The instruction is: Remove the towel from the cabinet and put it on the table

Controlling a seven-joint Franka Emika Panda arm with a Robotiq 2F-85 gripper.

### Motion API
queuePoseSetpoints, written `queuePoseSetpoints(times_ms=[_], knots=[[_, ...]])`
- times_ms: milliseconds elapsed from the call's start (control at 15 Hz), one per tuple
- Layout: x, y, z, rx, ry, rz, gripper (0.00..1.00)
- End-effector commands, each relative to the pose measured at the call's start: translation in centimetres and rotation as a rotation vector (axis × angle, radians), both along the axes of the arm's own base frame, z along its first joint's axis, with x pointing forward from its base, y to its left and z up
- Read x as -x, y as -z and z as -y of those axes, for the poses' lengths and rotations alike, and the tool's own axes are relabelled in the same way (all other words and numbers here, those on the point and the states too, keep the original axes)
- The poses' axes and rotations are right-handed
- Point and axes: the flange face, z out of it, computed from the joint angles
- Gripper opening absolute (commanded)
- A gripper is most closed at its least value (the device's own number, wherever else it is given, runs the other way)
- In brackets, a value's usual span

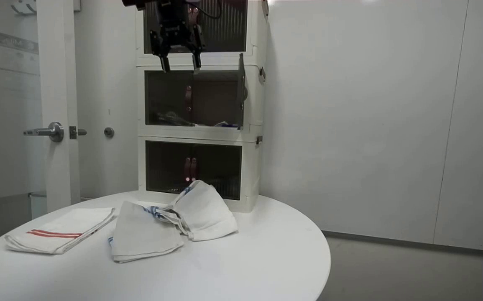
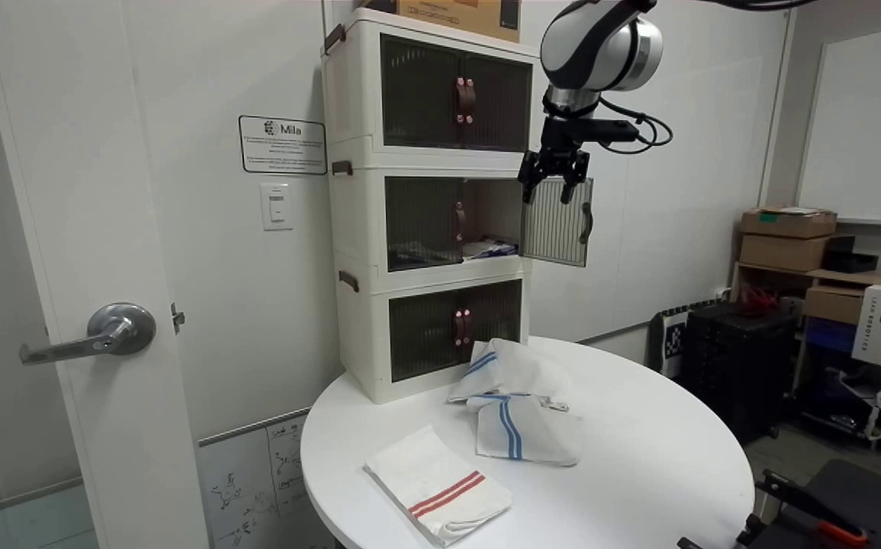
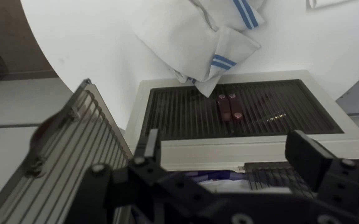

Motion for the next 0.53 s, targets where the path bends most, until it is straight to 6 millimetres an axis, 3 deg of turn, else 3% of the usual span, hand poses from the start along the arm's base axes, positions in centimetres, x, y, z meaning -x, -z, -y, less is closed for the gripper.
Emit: queuePoseSetpoints(times_ms=[0,267,467], knots=[[-3.0,2.0,-1.5,0.011,-0.057,0.098,1.00],[-5.8,4.5,-2.3,0.056,-0.115,0.180,1.00],[-7.4,6.2,-1.4,0.068,-0.130,0.188,1.00]])
